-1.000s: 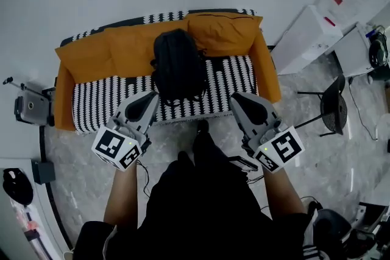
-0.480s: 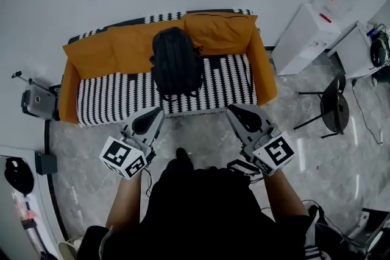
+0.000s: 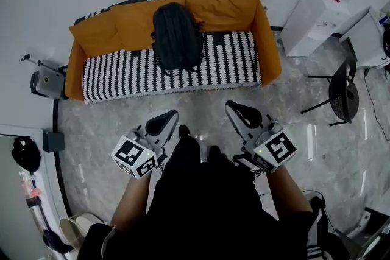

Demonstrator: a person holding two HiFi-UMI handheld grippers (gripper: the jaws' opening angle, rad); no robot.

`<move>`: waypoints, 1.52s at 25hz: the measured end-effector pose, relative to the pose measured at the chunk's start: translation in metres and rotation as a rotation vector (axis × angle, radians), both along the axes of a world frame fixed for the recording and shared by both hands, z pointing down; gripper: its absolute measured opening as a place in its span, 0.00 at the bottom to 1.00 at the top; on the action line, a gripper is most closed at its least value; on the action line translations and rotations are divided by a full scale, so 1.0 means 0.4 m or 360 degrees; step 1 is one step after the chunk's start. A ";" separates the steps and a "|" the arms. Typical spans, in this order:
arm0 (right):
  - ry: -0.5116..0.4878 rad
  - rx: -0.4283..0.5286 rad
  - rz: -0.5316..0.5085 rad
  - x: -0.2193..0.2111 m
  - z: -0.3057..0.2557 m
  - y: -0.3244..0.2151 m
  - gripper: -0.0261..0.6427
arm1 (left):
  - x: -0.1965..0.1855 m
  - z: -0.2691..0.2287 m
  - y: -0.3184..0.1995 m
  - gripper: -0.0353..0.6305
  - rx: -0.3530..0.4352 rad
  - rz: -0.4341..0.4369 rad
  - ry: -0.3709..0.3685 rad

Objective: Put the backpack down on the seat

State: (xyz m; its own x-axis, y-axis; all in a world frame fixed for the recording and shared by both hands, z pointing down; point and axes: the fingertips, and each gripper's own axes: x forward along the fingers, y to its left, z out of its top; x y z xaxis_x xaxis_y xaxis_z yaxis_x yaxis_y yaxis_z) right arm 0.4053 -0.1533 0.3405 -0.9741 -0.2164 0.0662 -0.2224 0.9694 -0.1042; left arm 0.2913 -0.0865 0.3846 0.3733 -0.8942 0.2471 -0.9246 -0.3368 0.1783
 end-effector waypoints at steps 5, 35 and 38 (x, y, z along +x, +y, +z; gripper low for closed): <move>-0.0023 -0.0066 -0.0062 0.004 0.038 0.059 0.09 | 0.038 0.023 0.038 0.10 -0.0031 -0.0016 -0.0035; 0.0188 -0.0158 -0.0007 -0.186 0.111 0.277 0.08 | -0.130 0.016 0.205 0.10 0.0098 0.0228 0.0097; 0.0213 -0.0174 0.0002 -0.194 0.126 0.306 0.08 | -0.133 0.018 0.233 0.10 0.0100 0.0252 0.0094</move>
